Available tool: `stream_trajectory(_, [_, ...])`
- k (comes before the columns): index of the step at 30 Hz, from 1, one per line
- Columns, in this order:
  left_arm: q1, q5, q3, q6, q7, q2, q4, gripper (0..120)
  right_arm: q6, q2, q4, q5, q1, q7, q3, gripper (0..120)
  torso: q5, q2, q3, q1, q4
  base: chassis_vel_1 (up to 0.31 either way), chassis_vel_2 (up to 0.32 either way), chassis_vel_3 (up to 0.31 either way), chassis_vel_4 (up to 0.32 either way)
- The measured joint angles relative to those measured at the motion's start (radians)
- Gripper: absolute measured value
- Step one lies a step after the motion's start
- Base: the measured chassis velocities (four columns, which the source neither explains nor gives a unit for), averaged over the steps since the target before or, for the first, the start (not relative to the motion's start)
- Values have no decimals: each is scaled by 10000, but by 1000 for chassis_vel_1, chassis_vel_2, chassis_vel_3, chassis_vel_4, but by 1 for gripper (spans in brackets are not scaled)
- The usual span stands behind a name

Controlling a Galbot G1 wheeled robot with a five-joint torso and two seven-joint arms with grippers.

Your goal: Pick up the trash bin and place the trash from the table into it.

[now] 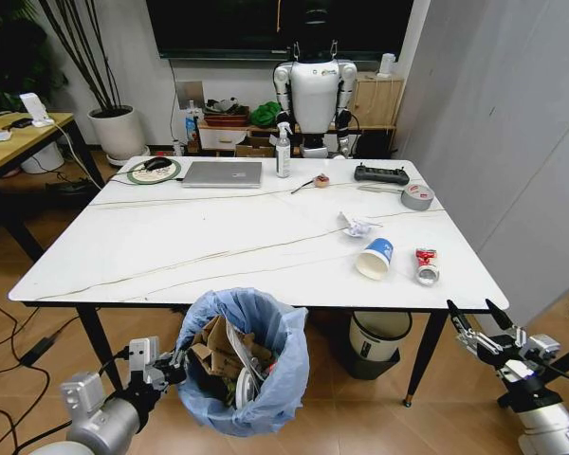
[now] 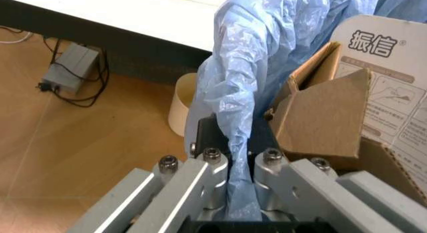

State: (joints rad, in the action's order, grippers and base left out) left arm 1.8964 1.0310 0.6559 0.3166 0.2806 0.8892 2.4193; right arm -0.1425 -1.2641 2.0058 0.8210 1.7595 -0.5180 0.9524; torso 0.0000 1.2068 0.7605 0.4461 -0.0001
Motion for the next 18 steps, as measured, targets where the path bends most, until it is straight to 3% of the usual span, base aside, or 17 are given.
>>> stream_trajectory(15, [37,-32,56,4,22,144,-63,0,7,554,-264,-79,-513,213,-412,100,1,0,0,0,-1,-33,-31,31,29])
stream_trajectory(18, [170,-98,147,4,29,231,-55,0,182,1244,-192,1,-856,981,-840,100,-1,1,0,0,-1,0,0,0,0])
